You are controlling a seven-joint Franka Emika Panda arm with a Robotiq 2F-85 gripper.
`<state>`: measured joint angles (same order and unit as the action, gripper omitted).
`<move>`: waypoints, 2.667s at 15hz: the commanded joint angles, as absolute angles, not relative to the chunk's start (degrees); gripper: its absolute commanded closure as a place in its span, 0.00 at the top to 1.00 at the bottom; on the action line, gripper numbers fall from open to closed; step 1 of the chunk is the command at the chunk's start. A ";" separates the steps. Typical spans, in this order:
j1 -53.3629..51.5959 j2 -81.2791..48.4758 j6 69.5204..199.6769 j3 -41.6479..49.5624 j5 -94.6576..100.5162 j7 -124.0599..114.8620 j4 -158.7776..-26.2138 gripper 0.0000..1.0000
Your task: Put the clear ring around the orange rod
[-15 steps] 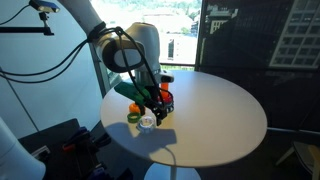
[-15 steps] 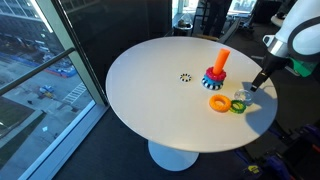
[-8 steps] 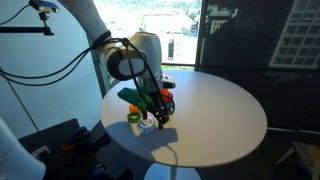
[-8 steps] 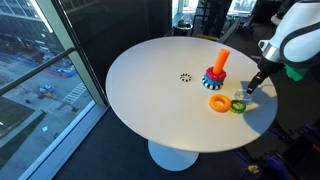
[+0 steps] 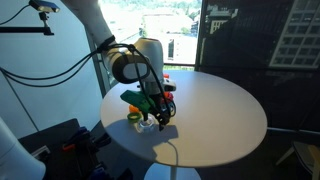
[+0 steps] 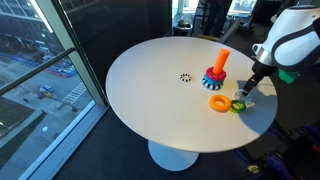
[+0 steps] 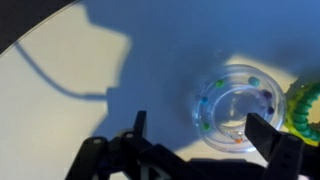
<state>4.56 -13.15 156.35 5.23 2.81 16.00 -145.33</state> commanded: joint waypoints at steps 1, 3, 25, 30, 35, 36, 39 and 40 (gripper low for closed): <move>5.78 -14.84 156.79 3.85 2.16 15.69 -143.65 1.00; 5.73 -15.35 156.75 3.91 2.53 15.31 -143.22 0.98; 5.38 -1.63 141.90 5.77 4.45 14.51 -142.77 0.09; 5.02 4.55 133.61 5.82 3.31 15.14 -139.41 0.09; 4.47 7.53 126.34 5.84 1.85 15.59 -134.58 0.09; 4.30 7.76 125.18 5.81 1.34 15.64 -133.45 0.09; 3.67 7.75 123.09 5.61 -0.62 15.38 -130.42 0.09; 3.41 7.48 122.68 5.48 -1.31 15.29 -129.42 0.09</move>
